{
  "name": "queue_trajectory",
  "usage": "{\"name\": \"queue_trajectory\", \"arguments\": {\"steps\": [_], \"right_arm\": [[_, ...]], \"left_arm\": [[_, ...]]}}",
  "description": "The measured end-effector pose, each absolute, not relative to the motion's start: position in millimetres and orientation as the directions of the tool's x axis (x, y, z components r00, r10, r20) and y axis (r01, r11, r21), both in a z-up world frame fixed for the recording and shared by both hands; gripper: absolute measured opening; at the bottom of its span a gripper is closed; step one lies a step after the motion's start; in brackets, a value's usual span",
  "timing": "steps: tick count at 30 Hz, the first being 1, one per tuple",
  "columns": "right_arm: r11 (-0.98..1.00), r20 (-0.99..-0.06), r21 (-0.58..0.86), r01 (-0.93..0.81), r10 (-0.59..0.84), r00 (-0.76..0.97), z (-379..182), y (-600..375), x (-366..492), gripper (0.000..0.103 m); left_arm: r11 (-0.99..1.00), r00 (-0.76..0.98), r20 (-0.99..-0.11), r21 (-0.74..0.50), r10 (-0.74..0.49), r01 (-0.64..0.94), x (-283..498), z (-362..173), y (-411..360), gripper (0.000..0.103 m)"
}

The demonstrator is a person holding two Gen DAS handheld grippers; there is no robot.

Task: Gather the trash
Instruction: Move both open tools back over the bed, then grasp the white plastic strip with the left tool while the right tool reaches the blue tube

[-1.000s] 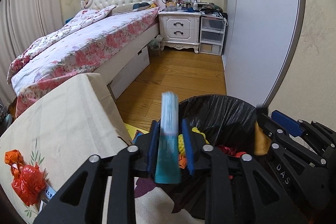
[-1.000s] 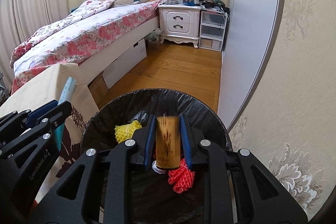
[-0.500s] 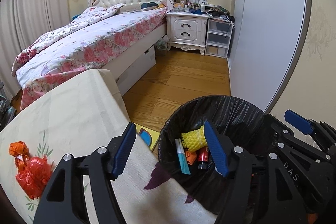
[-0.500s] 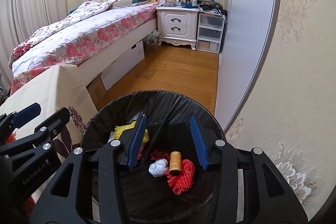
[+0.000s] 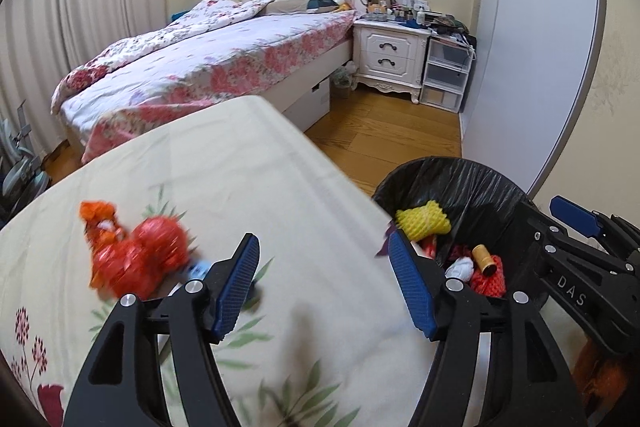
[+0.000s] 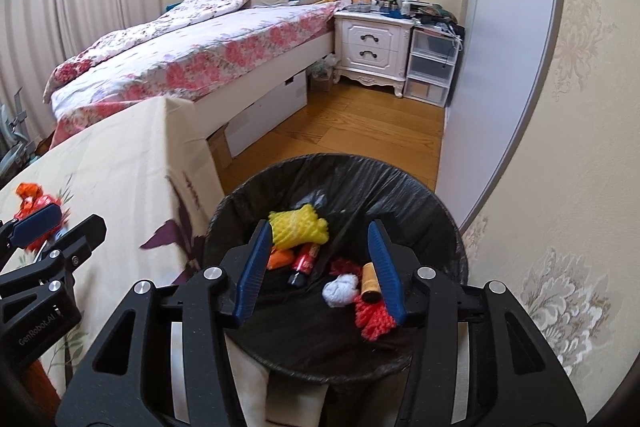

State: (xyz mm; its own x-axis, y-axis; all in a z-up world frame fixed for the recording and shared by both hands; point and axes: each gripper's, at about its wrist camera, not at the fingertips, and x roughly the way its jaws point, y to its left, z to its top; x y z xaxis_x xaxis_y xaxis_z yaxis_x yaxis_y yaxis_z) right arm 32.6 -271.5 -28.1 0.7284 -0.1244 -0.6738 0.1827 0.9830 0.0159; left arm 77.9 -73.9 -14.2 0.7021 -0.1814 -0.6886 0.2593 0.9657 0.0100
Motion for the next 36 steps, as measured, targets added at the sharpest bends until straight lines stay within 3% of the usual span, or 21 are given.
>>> {"name": "queue_trajectory", "arguments": {"steps": [18, 26, 28, 36], "right_arm": [[0.997, -0.709, 0.027, -0.067, 0.067, 0.702, -34.9, -174.8, 20.1, 0.049], [0.993, -0.726, 0.019, -0.114, 0.092, 0.681, -40.3, -152.1, 30.6, 0.05], [0.992, -0.732, 0.018, -0.122, 0.097, 0.674, -41.2, -149.7, 32.4, 0.052], [0.986, -0.729, 0.019, -0.169, 0.129, 0.672, -37.7, -130.5, 46.0, 0.056]], "left_arm": [[0.997, 0.671, -0.742, 0.032, -0.021, 0.067, 55.8, -32.2, 17.0, 0.065], [0.996, 0.617, -0.785, -0.001, -0.053, 0.085, 66.4, -44.5, 29.9, 0.039], [0.995, 0.621, -0.782, 0.012, -0.052, 0.099, 63.8, -44.6, 27.2, 0.025], [0.992, 0.62, -0.779, -0.019, -0.092, 0.123, 49.2, -43.5, 33.4, 0.02]]}}
